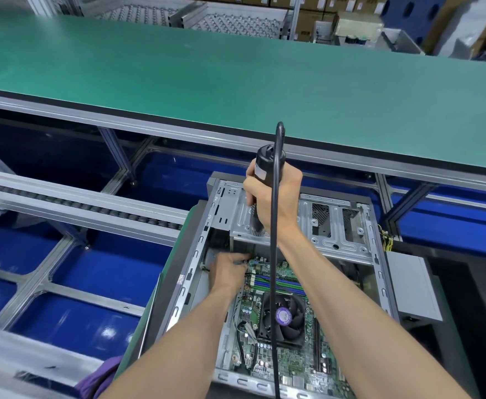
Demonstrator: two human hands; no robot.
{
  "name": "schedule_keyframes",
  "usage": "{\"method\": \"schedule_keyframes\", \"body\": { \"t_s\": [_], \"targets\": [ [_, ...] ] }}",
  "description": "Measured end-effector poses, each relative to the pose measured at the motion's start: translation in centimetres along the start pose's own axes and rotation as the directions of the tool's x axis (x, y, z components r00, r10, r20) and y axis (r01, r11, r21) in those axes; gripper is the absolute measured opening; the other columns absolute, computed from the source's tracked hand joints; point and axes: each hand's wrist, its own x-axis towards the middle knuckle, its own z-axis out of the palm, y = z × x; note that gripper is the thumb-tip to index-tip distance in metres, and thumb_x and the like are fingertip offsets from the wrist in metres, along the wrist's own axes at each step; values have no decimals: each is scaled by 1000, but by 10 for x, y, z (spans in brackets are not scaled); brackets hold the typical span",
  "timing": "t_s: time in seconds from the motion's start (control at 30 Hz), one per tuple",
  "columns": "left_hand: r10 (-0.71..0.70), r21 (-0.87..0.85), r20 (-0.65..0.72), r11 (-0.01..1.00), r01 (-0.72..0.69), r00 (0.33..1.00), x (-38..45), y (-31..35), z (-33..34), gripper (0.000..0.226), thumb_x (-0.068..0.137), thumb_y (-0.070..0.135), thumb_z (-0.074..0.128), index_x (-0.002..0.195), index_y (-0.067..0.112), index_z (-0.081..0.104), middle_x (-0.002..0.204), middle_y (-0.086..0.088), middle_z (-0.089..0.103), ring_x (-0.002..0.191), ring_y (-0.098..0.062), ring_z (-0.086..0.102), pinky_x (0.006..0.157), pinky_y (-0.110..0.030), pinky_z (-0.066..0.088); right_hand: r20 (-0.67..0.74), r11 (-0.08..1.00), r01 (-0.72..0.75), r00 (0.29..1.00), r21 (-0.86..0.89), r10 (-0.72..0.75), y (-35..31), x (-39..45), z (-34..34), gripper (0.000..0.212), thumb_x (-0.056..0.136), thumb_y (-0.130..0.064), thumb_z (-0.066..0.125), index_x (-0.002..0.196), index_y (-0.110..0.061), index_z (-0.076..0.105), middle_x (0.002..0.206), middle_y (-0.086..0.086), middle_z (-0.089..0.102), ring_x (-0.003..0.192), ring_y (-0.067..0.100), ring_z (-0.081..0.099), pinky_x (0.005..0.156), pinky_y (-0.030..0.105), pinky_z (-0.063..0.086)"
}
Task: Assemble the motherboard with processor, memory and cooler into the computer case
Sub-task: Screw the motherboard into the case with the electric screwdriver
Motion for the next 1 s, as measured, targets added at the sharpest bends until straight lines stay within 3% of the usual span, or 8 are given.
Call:
{"method": "schedule_keyframes", "body": {
  "t_s": [0.07, 0.17, 0.4, 0.53, 0.67, 0.77, 0.9, 1.0],
  "targets": [
    [8, 26, -7, 1000, -8, 1000, -1, 1, 0, 26, 93, 5, 66, 108, 24, 75, 109, 1, 75, 56, -7, 58, 48, -14, 50, 92, 999, 13, 996, 32, -16, -4, 0, -3, 9, 69, -6, 64, 71, 2, 61, 63, 24, 56, 51, 32, 52, 49, 47, 47],
    [7, 49, 0, 999, -7, 1000, -4, 2, -1, 27, 93, 8, 66, 111, 27, 75, 110, 5, 74, 62, -5, 63, 50, -13, 49, 156, 995, -13, 988, 98, -2, -9, -1, -4, 9, 63, -14, 63, 69, -7, 65, 66, 24, 60, 52, 32, 55, 52, 36, 46],
    [-20, 5, 15, 1000, 20, 1000, -5, 4, 0, 29, 93, 6, 64, 112, 25, 75, 107, 2, 75, 80, -19, 73, 64, -25, 59, 143, 999, -18, 990, 40, 13, -6, 1, -3, 12, 63, -16, 62, 63, -4, 63, 64, 24, 59, 54, 34, 52, 56, 47, 49],
    [-75, -112, -7, 991, 74, 997, -3, 6, 0, 27, 93, 8, 66, 113, 23, 75, 108, 2, 75, 62, -6, 64, 48, -12, 48, 141, 999, -24, 990, 35, 19, -6, 1, -2, 13, 61, -19, 62, 63, -6, 64, 64, 23, 61, 51, 26, 51, 55, 39, 46],
    [-117, -192, -6, 975, 113, 993, -3, 8, -1, 28, 93, 7, 65, 114, 23, 74, 111, 2, 75, 56, -2, 57, 40, -7, 40, 133, 1000, -22, 991, 17, 20, -6, 0, -1, 16, 61, -20, 62, 62, -5, 64, 65, 23, 62, 51, 24, 51, 57, 34, 45],
    [-120, -160, 4, 980, 119, 993, -2, 8, 0, 30, 93, 5, 63, 114, 23, 74, 111, 2, 74, 54, -2, 53, 41, -9, 41, 139, 1000, -2, 990, 30, -2, -8, 0, -1, 5, 61, -14, 61, 58, -14, 65, 65, 21, 63, 53, 25, 53, 57, 39, 48],
    [-120, -141, 11, 983, 120, 993, -3, 7, 1, 29, 93, 6, 64, 114, 24, 74, 110, 3, 74, 54, -3, 54, 45, -13, 45, 135, 999, 8, 991, 40, -14, -9, 1, 0, 19, 62, -6, 60, 55, -22, 65, 67, 20, 65, 52, 21, 53, 57, 37, 46],
    [-130, -163, 10, 978, 130, 991, -3, 7, 1, 29, 93, 6, 64, 113, 24, 75, 110, 3, 75, 54, -2, 54, 42, -11, 44, 136, 999, 21, 990, 44, -27, -9, 0, -1, 23, 62, -2, 59, 55, -23, 65, 67, 22, 65, 54, 29, 56, 56, 45, 51]
  ]
}}
